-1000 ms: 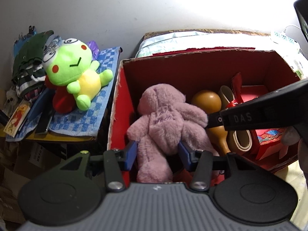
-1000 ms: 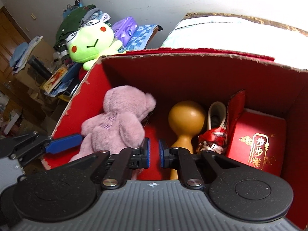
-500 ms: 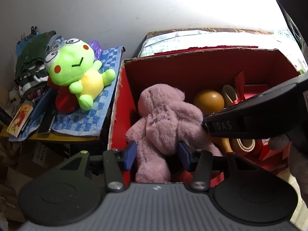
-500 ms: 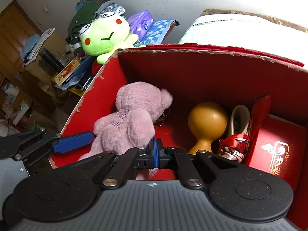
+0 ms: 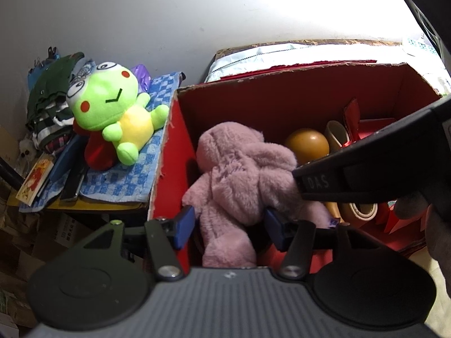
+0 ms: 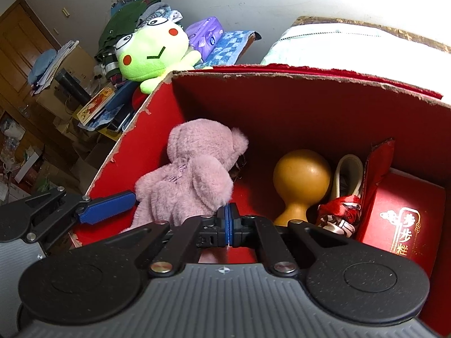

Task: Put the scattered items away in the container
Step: 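Open the left gripper and release the teddy bear in the box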

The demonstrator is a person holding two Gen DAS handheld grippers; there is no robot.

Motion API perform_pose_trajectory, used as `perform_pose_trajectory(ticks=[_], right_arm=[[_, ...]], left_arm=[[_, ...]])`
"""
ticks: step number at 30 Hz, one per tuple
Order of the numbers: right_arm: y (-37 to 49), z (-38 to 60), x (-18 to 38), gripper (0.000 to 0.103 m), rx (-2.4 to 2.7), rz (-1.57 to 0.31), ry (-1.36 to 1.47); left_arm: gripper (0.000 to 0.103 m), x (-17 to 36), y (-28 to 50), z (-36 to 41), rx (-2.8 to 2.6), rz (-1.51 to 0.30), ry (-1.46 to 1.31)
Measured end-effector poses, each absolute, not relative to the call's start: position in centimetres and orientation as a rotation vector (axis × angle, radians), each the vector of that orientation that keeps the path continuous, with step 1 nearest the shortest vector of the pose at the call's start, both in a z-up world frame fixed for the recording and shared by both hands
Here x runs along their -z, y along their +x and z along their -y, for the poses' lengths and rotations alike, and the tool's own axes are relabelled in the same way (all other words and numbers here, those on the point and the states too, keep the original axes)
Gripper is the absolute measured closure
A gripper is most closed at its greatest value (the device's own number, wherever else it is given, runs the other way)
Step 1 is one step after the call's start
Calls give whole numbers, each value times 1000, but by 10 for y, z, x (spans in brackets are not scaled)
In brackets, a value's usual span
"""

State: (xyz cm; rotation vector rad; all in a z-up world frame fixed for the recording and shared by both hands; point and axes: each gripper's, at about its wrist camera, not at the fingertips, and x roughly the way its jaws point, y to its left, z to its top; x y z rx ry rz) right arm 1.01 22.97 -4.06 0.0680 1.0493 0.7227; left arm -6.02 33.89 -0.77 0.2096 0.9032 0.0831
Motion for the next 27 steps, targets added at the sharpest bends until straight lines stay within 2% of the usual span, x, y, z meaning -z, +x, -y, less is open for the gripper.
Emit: perform_pose_trajectory(ticks=[13, 27], right_arm=[[0, -234, 35, 100, -803, -968, 4], [2, -238, 38, 99, -827, -1012, -1]], left_arm=[[47, -4, -69, -341, -94, -885, 226], [45, -12, -77, -334, -95, -884, 254]])
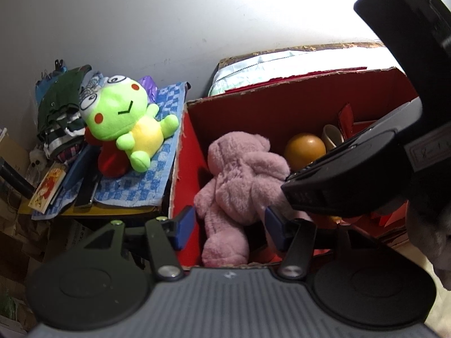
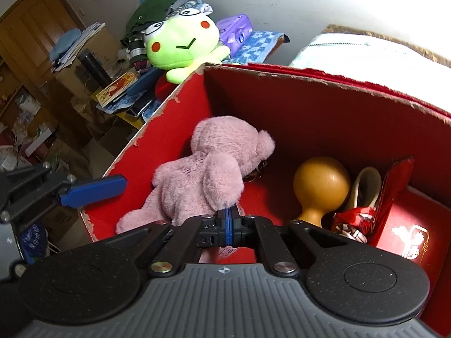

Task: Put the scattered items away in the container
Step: 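Open the left gripper and release the teddy bear in the box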

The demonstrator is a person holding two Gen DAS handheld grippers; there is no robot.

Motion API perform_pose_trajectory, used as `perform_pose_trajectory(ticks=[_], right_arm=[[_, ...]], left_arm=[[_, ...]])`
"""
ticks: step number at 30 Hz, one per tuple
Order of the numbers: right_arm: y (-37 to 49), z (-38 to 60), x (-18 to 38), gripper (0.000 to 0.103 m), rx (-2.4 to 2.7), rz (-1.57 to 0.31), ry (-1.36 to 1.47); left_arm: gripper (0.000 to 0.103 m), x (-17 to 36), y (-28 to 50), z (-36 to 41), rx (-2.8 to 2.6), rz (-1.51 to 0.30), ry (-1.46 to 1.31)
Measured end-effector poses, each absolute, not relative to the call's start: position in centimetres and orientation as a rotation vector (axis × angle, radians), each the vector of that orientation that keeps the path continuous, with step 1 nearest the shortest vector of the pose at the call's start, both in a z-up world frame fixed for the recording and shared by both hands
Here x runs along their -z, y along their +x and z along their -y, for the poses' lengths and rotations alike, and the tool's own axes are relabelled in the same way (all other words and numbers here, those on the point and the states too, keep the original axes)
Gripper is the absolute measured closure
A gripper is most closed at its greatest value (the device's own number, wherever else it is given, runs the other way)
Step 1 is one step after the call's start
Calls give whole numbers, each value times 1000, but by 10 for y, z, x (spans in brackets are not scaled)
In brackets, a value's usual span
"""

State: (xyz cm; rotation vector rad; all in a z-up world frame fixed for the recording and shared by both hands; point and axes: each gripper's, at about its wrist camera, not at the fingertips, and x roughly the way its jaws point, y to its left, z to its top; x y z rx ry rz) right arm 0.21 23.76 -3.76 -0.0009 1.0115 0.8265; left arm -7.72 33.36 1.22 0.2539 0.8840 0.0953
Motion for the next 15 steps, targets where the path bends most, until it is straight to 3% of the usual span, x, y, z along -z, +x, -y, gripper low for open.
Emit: perform_pose_trajectory(ticks=[15], right_arm=[[6, -225, 38, 88, -766, -1023, 90]], left_arm=[[39, -11, -79, -336, -122, -892, 241]])
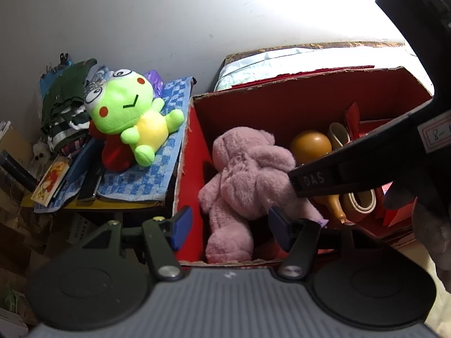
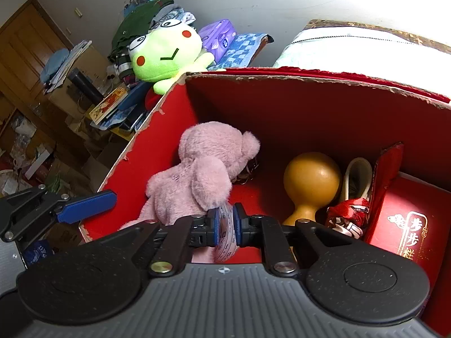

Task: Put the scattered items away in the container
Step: 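Open the left gripper and release the teddy bear in the box, then move the left gripper back over the bed toward the yellow tiger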

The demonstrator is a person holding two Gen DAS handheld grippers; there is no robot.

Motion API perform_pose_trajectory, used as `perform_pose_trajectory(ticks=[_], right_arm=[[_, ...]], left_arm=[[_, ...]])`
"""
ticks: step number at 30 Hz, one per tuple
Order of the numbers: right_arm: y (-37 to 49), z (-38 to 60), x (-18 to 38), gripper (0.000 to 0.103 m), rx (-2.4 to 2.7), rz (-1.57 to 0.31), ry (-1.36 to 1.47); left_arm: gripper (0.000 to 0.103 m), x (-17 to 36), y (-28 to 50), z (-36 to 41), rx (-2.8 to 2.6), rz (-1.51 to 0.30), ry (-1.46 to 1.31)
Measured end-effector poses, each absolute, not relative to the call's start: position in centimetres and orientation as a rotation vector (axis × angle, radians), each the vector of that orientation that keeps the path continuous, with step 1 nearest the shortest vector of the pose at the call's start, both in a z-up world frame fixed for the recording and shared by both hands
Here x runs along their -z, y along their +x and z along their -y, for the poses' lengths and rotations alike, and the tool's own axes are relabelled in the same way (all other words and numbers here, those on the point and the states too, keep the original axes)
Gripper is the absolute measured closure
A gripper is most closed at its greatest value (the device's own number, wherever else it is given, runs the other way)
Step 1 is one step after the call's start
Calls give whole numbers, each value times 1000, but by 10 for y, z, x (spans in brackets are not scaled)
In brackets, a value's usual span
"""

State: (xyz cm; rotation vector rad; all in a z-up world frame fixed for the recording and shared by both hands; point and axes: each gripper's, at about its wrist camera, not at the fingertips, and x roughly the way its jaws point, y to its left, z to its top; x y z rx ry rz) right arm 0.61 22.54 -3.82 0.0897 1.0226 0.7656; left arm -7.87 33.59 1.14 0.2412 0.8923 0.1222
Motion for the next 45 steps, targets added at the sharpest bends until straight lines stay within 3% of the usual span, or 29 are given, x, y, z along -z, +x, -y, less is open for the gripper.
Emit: perform_pose_trajectory(ticks=[25, 45], right_arm=[[-12, -168, 20, 81, -548, -986, 149], [-36, -102, -5, 79, -557, -918, 196]], left_arm=[[39, -29, -68, -316, -67, -898, 248], [37, -43, -71, -245, -95, -907, 267]])
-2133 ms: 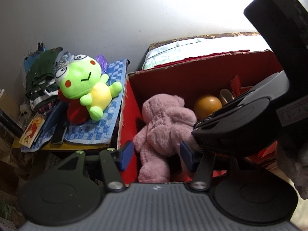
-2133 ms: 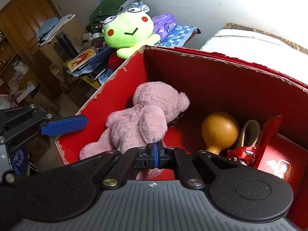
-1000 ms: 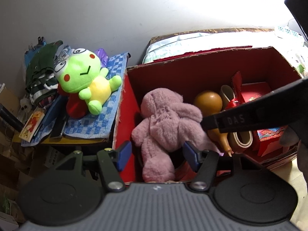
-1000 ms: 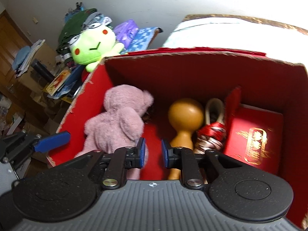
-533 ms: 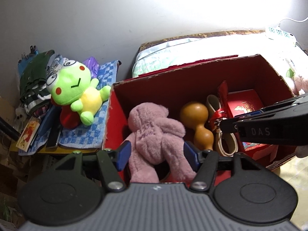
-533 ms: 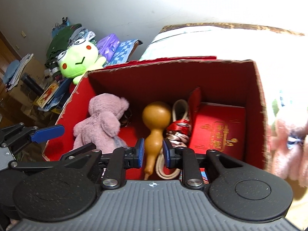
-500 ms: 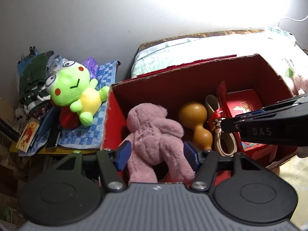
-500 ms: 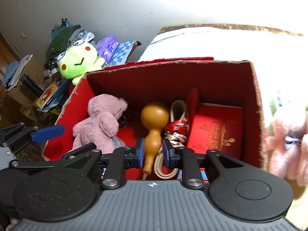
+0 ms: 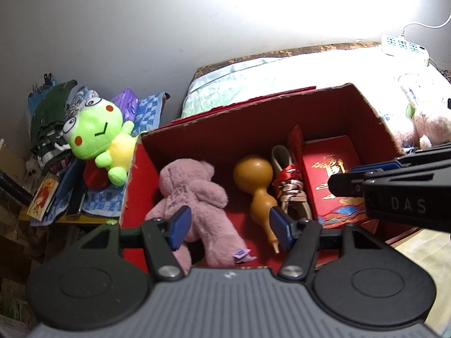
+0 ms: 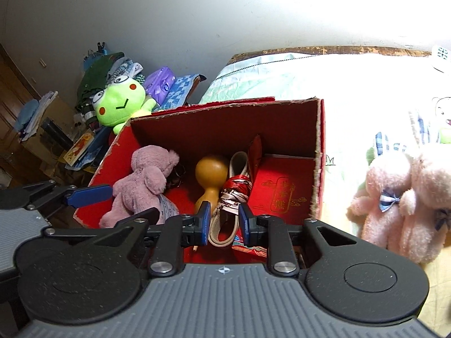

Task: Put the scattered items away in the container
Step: 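Move the left gripper back over the bed toward the yellow tiger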

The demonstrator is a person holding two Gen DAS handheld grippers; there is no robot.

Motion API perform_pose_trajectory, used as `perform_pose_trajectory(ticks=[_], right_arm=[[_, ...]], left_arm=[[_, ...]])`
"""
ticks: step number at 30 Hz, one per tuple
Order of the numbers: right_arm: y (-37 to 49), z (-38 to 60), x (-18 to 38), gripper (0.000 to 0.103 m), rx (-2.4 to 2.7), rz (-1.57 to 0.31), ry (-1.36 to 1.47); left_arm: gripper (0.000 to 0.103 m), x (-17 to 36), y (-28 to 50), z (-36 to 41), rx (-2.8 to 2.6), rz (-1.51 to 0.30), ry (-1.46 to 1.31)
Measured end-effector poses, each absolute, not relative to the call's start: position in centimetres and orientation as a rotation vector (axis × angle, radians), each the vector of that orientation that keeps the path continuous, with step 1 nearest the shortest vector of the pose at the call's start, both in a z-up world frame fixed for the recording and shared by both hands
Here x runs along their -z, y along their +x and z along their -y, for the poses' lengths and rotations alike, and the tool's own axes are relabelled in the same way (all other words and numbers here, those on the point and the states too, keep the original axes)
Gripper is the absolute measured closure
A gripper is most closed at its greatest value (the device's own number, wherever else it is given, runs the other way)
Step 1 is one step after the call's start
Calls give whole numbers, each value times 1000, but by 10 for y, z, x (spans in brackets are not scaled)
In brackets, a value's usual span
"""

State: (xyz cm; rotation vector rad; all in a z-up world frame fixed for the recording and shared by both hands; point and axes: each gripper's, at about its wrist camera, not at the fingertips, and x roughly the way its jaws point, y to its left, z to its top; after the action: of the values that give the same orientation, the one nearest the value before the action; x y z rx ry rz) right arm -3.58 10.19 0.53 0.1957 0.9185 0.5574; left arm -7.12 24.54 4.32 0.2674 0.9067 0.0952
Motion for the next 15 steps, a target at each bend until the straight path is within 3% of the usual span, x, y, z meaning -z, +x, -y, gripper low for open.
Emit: perform_pose_trajectory(ticks=[15], right_arm=[[-46, -12, -20, 77, -555, -886, 244]], left_arm=[[35, -60, -80, -152, -66, -875, 266]])
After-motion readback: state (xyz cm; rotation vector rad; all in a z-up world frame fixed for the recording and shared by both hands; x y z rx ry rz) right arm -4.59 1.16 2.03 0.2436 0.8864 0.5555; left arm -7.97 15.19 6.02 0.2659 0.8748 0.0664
